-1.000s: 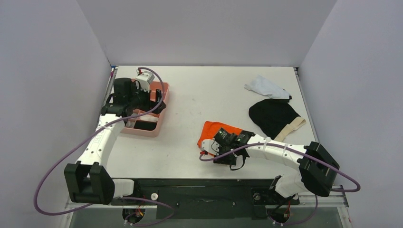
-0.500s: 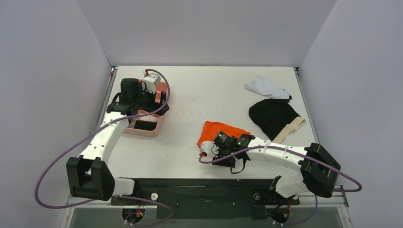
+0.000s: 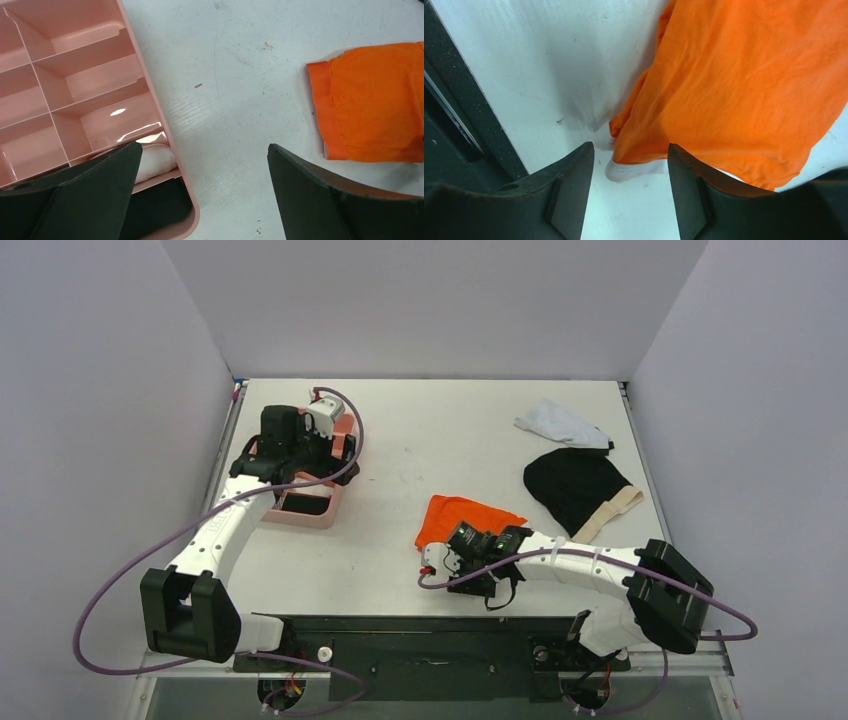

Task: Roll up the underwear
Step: Fold the underwear at the center of the board.

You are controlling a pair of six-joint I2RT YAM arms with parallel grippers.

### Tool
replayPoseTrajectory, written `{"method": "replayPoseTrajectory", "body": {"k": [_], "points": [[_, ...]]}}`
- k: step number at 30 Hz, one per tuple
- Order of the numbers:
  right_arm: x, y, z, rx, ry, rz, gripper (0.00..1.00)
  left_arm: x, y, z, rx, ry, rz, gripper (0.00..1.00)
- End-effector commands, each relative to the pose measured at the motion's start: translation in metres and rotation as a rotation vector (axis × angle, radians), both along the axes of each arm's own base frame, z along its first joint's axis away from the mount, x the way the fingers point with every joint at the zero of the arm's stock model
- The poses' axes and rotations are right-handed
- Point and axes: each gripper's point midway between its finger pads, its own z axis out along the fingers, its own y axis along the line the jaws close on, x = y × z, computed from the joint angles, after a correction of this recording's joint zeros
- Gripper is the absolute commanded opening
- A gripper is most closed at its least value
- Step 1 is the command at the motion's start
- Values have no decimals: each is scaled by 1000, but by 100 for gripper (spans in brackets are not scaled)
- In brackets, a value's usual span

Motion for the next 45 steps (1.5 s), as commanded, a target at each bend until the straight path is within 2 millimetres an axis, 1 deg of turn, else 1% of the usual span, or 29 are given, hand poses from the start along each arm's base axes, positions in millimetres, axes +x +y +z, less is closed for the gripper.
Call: {"method": "replayPoseTrajectory", "body": {"k": [1,6,8,12,13,15,16,17,18,19,20,22,26,27,28,29,30,31,32,34,35,36,39,40,41,42,43,44,45], "points": [[-3,3,-7,-8,13,-3,52,7,-3,11,14,-49,-11,97],[1,0,-15,-47,6,-15,52,6,-6,10,20,-49,-21,97],[4,1,-16,-52,0,-26,48,5,-6,8,26,-48,-29,96],[9,0,-18,-58,6,-55,34,-1,-8,2,49,-56,-63,97],[13,-4,-17,-57,6,-76,32,-2,-9,0,52,-60,-73,97],[19,-14,-15,-61,16,-118,27,-6,-10,-3,62,-71,-102,97],[19,-15,-14,-50,33,-127,23,-7,-11,-4,71,-81,-121,97],[22,-24,-13,-57,51,-156,21,-10,-13,-7,72,-85,-138,97],[23,-26,-12,-45,66,-161,15,-11,-14,-8,83,-96,-157,96],[24,-33,-11,-44,84,-181,13,-14,-18,-11,84,-105,-178,97],[25,-36,-9,-39,85,-177,7,-16,-20,-13,96,-119,-199,97],[26,-42,-7,-37,92,-180,0,-22,-29,-21,106,-143,-246,97],[24,-49,-5,-10,148,-177,0,-45,-61,-37,106,-196,-369,97],[23,-52,-6,3,176,-190,0,-55,-75,-44,105,-193,-418,98],[25,-58,-6,5,190,-198,0,-59,-81,-48,108,-189,-439,99],[22,-58,-6,15,222,-195,0,-69,-95,-56,111,-176,-487,99],[24,-62,-7,21,233,-199,0,-71,-99,-61,136,-178,-503,100],[21,-63,-7,29,263,-198,0,-82,-115,-69,155,-173,-559,100],[23,-65,-7,35,274,-197,0,-83,-119,-73,189,-184,-577,100],[22,-66,-5,59,310,-199,0,-104,-146,-84,228,-199,-680,100],[21,-63,-3,78,334,-198,0,-106,-153,-88,241,-206,-704,100],[22,-65,-2,88,342,-205,0,-112,-165,-92,252,-216,-737,100],[24,-62,5,133,397,-216,0,-123,-188,-97,270,-241,-812,100],[26,-63,7,146,406,-224,0,-127,-199,-97,270,-252,-841,100],[25,-61,10,160,437,-227,0,-130,-205,-99,274,-257,-861,100],[25,-64,11,167,453,-237,0,-135,-216,-100,273,-258,-892,100],[27,-62,13,184,466,-236,0,-137,-221,-101,274,-263,-908,100],[28,-65,14,188,479,-251,0,-140,-230,-102,272,-267,-931,100],[29,-64,14,198,490,-248,0,-140,-233,-103,275,-271,-943,100]]}}
